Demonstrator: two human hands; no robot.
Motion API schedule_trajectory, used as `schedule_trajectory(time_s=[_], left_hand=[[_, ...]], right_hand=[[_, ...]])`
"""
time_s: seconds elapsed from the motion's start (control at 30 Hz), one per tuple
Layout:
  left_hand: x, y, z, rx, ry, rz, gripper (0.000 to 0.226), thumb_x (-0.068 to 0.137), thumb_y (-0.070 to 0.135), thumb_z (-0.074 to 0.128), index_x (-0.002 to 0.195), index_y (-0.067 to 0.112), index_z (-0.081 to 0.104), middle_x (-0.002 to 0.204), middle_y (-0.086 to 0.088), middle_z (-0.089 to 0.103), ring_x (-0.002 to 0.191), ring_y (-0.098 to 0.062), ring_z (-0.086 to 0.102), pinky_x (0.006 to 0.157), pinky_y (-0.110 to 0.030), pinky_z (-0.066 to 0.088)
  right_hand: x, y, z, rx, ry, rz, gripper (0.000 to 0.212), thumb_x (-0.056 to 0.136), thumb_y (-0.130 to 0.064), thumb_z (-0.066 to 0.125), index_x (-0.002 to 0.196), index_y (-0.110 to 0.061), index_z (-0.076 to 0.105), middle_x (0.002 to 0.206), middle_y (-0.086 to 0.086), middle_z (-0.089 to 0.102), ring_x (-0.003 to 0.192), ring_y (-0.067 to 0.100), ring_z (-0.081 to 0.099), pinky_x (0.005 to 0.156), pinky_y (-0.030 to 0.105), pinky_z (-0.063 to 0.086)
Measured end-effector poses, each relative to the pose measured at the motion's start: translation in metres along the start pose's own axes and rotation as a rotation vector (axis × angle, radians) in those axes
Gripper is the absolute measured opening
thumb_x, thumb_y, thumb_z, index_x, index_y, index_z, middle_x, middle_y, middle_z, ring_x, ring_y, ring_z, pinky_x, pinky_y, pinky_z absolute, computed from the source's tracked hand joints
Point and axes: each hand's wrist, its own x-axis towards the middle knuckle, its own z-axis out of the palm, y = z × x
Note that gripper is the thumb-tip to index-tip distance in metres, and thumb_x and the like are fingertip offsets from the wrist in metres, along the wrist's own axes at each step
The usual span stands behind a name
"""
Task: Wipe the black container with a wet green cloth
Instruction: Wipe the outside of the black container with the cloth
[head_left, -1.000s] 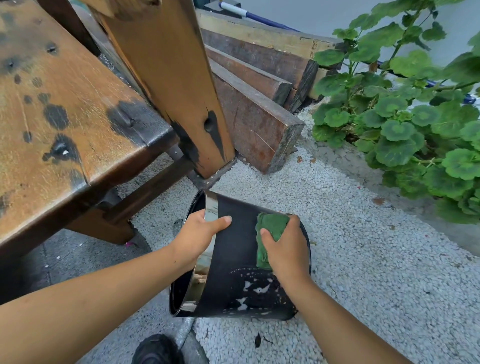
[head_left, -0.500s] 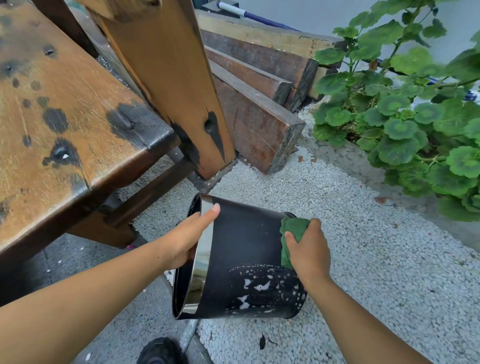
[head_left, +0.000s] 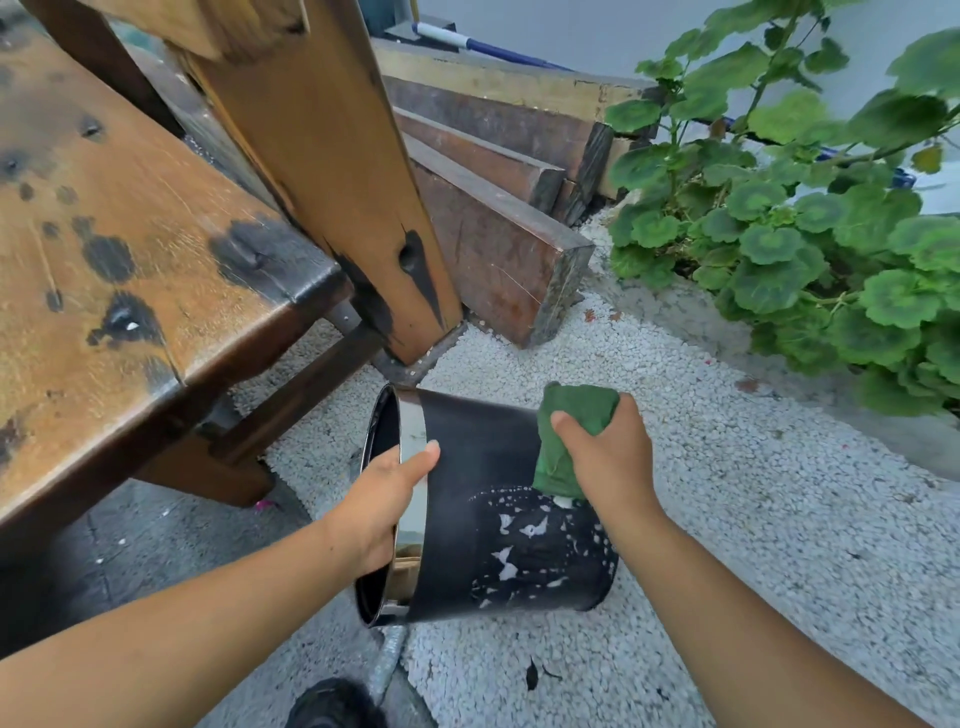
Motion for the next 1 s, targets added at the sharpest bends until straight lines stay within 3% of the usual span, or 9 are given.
schedule_trajectory(time_s=[0.1,0.2,0.27,0.4,0.53,0.67,0.77,0.9,1.0], left_hand=[[0.0,0.01,0.008,0.002,0.042,0.044,0.06,0.099,0.051,0.054,0.148,0.016,0.048,0.154,-0.006,0.05,0.143,-0.029,0.043,0.119,-0.053,0.032],[-0.001,0.008,0.019,0.001,0.098,0.052,0.056,0.101,0.053,0.047,0.143,0.017,0.052,0.15,-0.004,0.052,0.137,-0.02,0.051,0.115,-0.039,0.04],[-0.004,0.008,0.028,0.033,0.105,0.06,0.048,0.1,0.056,0.045,0.123,0.02,0.066,0.126,0.0,0.069,0.109,-0.006,0.07,0.092,-0.025,0.055],[-0.002,0.008,0.035,0.009,0.124,0.079,0.063,0.098,0.06,0.047,0.111,0.005,0.075,0.104,-0.017,0.079,0.097,-0.032,0.075,0.087,-0.044,0.06],[-0.002,0.007,0.043,-0.044,0.114,0.076,0.064,0.099,0.061,0.045,0.113,0.006,0.074,0.101,-0.015,0.08,0.094,-0.031,0.077,0.085,-0.045,0.061],[0.003,0.003,0.041,-0.079,0.11,0.113,0.054,0.098,0.054,0.052,0.11,0.005,0.072,0.091,-0.01,0.081,0.079,-0.021,0.079,0.057,-0.023,0.059],[0.001,0.002,0.041,-0.086,0.09,0.138,0.045,0.096,0.046,0.061,0.106,0.004,0.072,0.091,-0.012,0.081,0.072,-0.016,0.078,0.053,-0.019,0.057],[0.005,-0.006,0.034,-0.054,0.055,0.168,0.009,0.097,0.027,0.066,0.095,0.019,0.067,0.068,0.017,0.077,0.057,0.008,0.07,0.044,-0.006,0.048],[0.007,-0.009,0.027,-0.029,0.075,0.155,0.008,0.094,0.017,0.071,0.101,0.014,0.071,0.08,0.004,0.081,0.073,-0.009,0.078,0.054,-0.019,0.057]], right_hand=[[-0.026,-0.013,0.013,0.002,-0.135,-0.026,0.025,0.086,-0.031,0.075,0.098,-0.029,0.053,0.092,-0.005,0.065,0.075,0.006,0.066,0.045,0.01,0.046],[-0.047,-0.023,0.024,-0.095,-0.212,-0.1,0.027,0.085,-0.035,0.075,0.096,-0.027,0.051,0.091,-0.006,0.065,0.076,0.008,0.067,0.055,0.022,0.054],[-0.06,-0.026,0.032,-0.154,-0.246,-0.138,0.031,0.084,-0.039,0.074,0.098,-0.026,0.049,0.091,-0.007,0.064,0.08,0.012,0.067,0.066,0.035,0.059],[-0.075,-0.027,0.044,-0.272,-0.229,-0.169,0.033,0.084,-0.042,0.07,0.095,-0.029,0.042,0.091,-0.01,0.059,0.085,0.015,0.063,0.07,0.04,0.057],[-0.075,-0.025,0.048,-0.316,-0.218,-0.144,0.038,0.086,-0.044,0.069,0.101,-0.028,0.038,0.098,-0.009,0.061,0.091,0.016,0.064,0.074,0.04,0.057],[-0.074,-0.02,0.05,-0.349,-0.222,-0.15,0.04,0.086,-0.044,0.069,0.105,-0.026,0.04,0.1,-0.006,0.062,0.092,0.019,0.065,0.076,0.045,0.058],[-0.072,-0.016,0.05,-0.398,-0.213,-0.171,0.041,0.086,-0.045,0.068,0.107,-0.026,0.039,0.102,-0.006,0.061,0.091,0.019,0.064,0.073,0.043,0.058],[-0.061,-0.009,0.047,-0.451,-0.204,-0.173,0.039,0.087,-0.046,0.067,0.102,-0.027,0.036,0.093,-0.009,0.056,0.081,0.017,0.062,0.062,0.038,0.055],[-0.053,-0.003,0.044,-0.491,-0.186,-0.165,0.039,0.089,-0.045,0.067,0.105,-0.025,0.037,0.095,-0.006,0.058,0.08,0.019,0.064,0.062,0.039,0.057]])
